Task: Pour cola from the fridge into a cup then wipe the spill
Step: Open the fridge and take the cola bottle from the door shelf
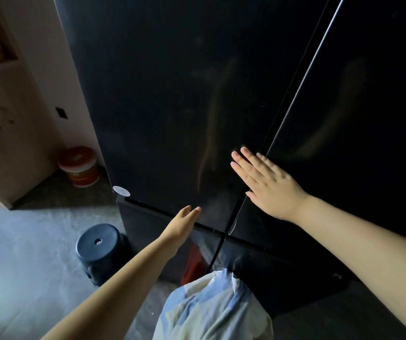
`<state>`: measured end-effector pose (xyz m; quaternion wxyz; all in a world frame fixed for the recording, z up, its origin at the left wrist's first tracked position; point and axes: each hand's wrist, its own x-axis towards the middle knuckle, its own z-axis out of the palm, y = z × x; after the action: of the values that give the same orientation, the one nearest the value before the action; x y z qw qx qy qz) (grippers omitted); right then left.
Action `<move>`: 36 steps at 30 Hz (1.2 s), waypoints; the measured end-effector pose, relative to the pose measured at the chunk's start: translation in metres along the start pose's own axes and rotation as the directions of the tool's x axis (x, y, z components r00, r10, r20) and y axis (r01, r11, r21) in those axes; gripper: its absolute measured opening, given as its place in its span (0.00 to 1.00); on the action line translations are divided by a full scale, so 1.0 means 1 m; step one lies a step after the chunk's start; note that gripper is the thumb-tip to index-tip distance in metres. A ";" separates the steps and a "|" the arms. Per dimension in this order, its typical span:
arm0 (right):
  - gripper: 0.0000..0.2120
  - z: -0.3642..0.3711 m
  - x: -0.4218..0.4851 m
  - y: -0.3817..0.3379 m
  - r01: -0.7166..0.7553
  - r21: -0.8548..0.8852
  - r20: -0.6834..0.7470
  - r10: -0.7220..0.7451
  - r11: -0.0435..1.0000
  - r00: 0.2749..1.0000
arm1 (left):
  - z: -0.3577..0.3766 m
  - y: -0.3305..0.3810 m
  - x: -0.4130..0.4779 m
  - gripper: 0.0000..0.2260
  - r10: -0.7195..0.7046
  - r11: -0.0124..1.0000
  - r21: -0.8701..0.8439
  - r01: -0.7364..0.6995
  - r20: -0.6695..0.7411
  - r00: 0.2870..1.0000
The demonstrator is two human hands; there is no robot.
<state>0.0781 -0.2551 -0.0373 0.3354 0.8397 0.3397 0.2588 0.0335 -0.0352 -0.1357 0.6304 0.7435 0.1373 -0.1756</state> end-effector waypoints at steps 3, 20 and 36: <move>0.33 0.012 0.000 0.004 0.021 -0.113 -0.046 -0.026 0.993 0.999 | 0.009 -0.018 0.019 0.26 -0.163 0.926 -0.331 0.180 0.076 0.984; 0.31 0.031 0.010 0.006 0.065 -0.285 -0.166 -0.116 0.956 0.979 | 0.054 -0.059 0.094 0.32 -0.364 0.121 -0.961 0.251 0.192 0.911; 0.31 0.035 0.008 0.004 0.053 -0.282 -0.213 -0.116 0.958 0.970 | 0.047 -0.067 0.109 0.33 -0.335 0.122 -0.953 0.277 0.223 0.916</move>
<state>0.1078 -0.2649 -0.0554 0.4181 0.7346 0.3725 0.3832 0.0987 -0.0725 -0.2496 0.9016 0.1354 0.3798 -0.1567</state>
